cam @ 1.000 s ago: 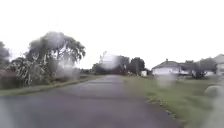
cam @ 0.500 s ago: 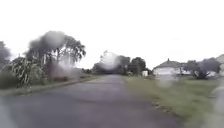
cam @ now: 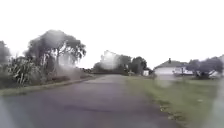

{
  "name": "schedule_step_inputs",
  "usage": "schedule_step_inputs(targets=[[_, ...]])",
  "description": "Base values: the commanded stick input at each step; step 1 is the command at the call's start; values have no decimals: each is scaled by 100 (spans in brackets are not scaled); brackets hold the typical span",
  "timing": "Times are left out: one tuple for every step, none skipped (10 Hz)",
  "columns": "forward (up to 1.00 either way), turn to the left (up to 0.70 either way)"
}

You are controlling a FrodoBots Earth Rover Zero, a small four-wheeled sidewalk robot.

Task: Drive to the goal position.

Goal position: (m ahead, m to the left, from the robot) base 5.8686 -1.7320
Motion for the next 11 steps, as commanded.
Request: schedule_step_inputs(targets=[[85, 0], [85, 0], [85, 0], [85, 0], [85, 0], [85, 0], [85, 0], [85, 0], [85, 0], [85, 0], [85, 0]])
